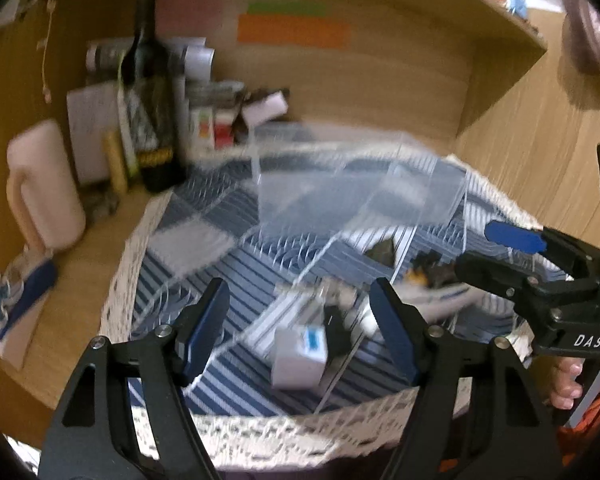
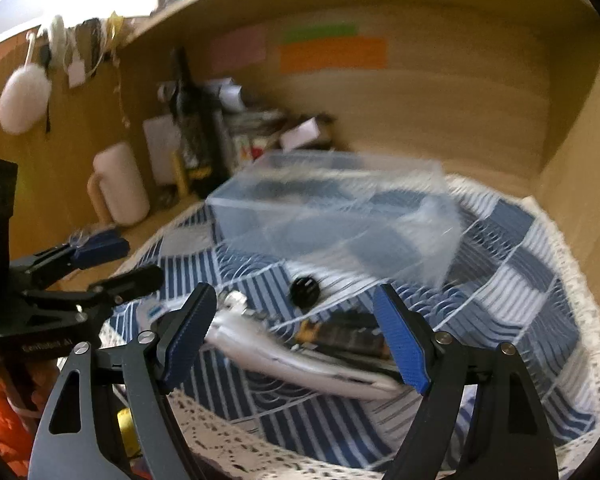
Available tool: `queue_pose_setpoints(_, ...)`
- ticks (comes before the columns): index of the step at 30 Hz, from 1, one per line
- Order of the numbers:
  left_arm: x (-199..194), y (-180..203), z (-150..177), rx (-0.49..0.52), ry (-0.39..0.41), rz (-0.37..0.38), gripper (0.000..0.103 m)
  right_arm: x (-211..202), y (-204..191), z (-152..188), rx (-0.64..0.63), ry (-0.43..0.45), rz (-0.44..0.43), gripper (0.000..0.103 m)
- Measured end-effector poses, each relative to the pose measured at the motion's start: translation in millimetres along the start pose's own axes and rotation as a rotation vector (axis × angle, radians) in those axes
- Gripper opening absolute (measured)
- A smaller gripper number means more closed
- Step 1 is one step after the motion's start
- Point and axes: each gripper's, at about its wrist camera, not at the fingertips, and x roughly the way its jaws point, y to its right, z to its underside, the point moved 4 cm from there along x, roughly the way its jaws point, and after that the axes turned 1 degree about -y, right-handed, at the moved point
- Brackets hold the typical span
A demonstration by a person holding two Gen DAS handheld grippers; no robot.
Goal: Organize rigid objects
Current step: 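Grasp the white plug adapter with the left tool while the right tool grasps the white handheld device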
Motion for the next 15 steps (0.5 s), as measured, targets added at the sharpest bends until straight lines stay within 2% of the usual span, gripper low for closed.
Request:
queue_pose_setpoints(3,6.0,-3.1,14.7,-0.009,-0.043,0.007,0.071,13.9,-8.3,7.2,-0.016,-0.047,-0.03,0.077)
queue_pose_setpoints(8,16.8,-3.0,29.1,-0.009,-0.087,0.04,0.07,36.1,-18.8,16.3,-0.04,-0.117,-0.066,0.067)
queue_pose_setpoints(11,18.3,-0.5,30.3,0.004,-0.088,0.058,0.061,47.9,-22.8,21.3,-0.053,-0.164,-0.082,0.057)
queue_pose_setpoints(13,21.7,0.7,31.9,0.009,-0.097,0.08,0.056,53.3,-25.2,23.5,-0.065,-0.185,-0.088,0.057)
queue_pose_setpoints(15,24.3,-0.3,33.0,0.01,-0.096,0.08,0.056,55.6,-26.9,23.3,-0.077,-0.194,-0.088,0.057)
